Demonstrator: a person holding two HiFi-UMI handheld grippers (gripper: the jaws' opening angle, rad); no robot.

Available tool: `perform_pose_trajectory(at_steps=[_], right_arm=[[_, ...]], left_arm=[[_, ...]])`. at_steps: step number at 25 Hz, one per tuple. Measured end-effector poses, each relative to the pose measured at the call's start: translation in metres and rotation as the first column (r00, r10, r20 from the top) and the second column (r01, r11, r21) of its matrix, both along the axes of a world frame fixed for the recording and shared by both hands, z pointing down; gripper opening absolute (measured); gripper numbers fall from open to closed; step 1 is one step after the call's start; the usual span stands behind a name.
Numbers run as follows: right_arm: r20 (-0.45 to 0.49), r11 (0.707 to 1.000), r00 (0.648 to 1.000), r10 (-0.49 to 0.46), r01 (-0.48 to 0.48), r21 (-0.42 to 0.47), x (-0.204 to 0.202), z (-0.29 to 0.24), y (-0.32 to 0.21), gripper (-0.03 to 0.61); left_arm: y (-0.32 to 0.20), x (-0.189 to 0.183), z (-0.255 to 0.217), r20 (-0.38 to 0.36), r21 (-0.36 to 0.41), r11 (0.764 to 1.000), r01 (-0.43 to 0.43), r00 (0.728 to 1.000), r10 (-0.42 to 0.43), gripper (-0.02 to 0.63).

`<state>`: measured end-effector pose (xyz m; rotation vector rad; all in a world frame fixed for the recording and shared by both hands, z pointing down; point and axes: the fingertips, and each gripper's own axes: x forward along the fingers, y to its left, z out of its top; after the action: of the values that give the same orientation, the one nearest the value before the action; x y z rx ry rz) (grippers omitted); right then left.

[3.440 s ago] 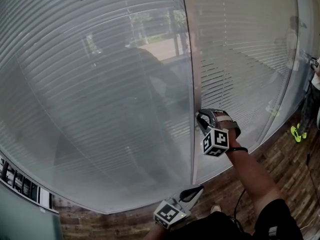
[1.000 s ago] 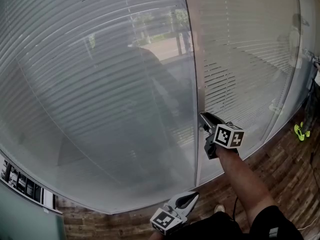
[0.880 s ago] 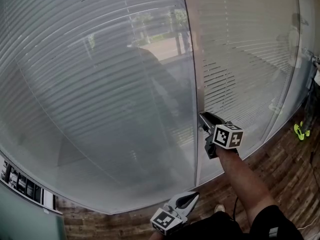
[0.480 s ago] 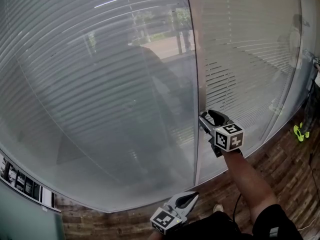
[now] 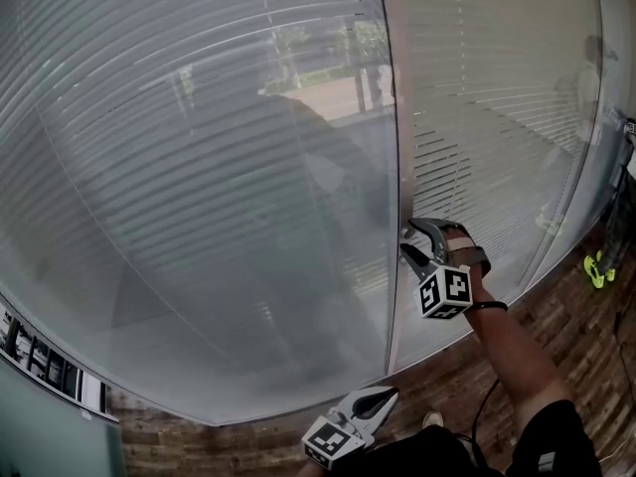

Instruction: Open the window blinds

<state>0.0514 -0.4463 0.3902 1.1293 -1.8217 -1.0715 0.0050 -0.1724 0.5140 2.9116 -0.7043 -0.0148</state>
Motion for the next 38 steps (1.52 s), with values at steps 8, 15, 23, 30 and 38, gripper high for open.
perform_pose_trajectory(at_steps=[8, 15, 23, 30, 38], right_arm=[[-0.234, 0.997, 0.972, 0.029, -0.012, 0.074, 0.003, 0.007, -0.006, 0.183], [-0.259, 0.996, 0.965, 0.047, -0.026, 0.084, 0.002, 0.013, -0.009, 0.121], [-0.166, 0.998, 0.985, 0.045, -0.039, 0.042, 0.002, 0.011, -0.008, 0.12], [0.066, 0.998, 0.996, 0.065, -0.064, -0.026, 0.003, 0.001, -0.007, 0.121], [0.378, 0.992, 0.92, 0.104, -0.069, -0.103, 0.009, -0.006, -0.008, 0.12]], left_arm=[[0.002, -0.003, 0.0, -0.015, -0.001, 1.0, -0.002, 1.0, 0.002, 0.005], [0.005, -0.003, 0.002, -0.015, -0.002, 1.0, -0.007, 1.0, 0.007, 0.005], [0.007, -0.005, 0.002, -0.018, -0.002, 1.0, -0.001, 1.0, 0.001, 0.005], [0.008, -0.007, 0.003, -0.013, 0.0, 1.0, 0.005, 1.0, -0.005, 0.005], [0.007, -0.005, 0.005, -0.014, -0.006, 1.0, 0.002, 1.0, -0.003, 0.005]])
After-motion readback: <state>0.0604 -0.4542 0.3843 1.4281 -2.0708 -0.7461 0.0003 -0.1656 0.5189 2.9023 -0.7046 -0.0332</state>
